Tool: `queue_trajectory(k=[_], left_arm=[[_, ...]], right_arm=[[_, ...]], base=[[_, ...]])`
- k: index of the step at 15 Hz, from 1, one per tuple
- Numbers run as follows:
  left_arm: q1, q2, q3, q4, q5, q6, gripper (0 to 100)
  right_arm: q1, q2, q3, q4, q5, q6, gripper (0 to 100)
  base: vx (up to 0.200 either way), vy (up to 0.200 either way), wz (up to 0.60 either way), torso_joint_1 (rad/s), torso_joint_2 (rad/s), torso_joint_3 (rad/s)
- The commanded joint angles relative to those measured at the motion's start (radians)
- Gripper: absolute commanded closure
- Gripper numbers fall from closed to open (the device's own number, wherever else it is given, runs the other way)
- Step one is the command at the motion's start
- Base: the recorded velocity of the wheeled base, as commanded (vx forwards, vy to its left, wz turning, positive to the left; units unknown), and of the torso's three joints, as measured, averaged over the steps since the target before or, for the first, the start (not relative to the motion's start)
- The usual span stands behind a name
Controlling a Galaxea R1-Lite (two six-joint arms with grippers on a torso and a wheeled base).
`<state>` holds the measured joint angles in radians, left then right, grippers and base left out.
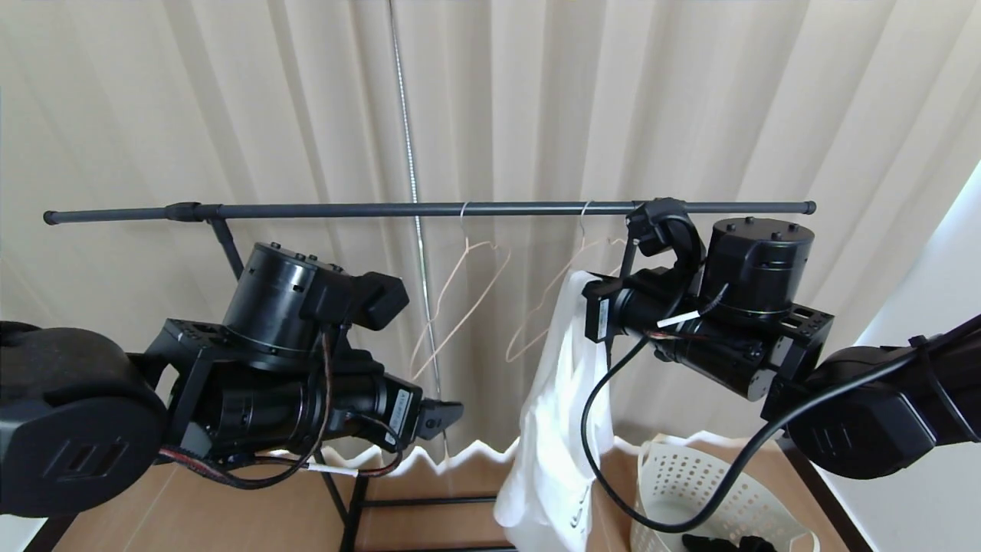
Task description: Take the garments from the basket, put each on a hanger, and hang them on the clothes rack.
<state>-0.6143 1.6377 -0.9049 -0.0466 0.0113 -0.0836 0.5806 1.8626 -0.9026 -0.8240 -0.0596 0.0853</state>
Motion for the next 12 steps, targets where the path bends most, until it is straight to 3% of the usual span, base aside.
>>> queue_trajectory(k=[1,4,7,12], left_arm=[[0.008,0.036,-0.037,0.001,0.007,-0.001,0],[0.062,0.188,-0.195,0.007,0.098,0.002,0],[0.11,0.291,-0.282,0.004,0.136,0.054,0],[0.14,0.495,-0.5,0.001,0.213,0.053,0]], right_arm=[[0.001,0.0,0.002,-0.001,0.0,-0.001,100],[0.001,-0.016,0.007,-0.001,0.0,-0.007,100],[0.001,-0.019,0.007,-0.003,0.0,-0.019,100],[0.001,-0.022,0.013,-0.004,0.0,-0.021,100]], base=[[0.0,0.0,0.0,0.0,0.0,0.0],[0.0,0.0,0.0,0.0,0.0,0.0],[0.0,0.0,0.0,0.0,0.0,0.0],[0.0,0.0,0.0,0.0,0.0,0.0]])
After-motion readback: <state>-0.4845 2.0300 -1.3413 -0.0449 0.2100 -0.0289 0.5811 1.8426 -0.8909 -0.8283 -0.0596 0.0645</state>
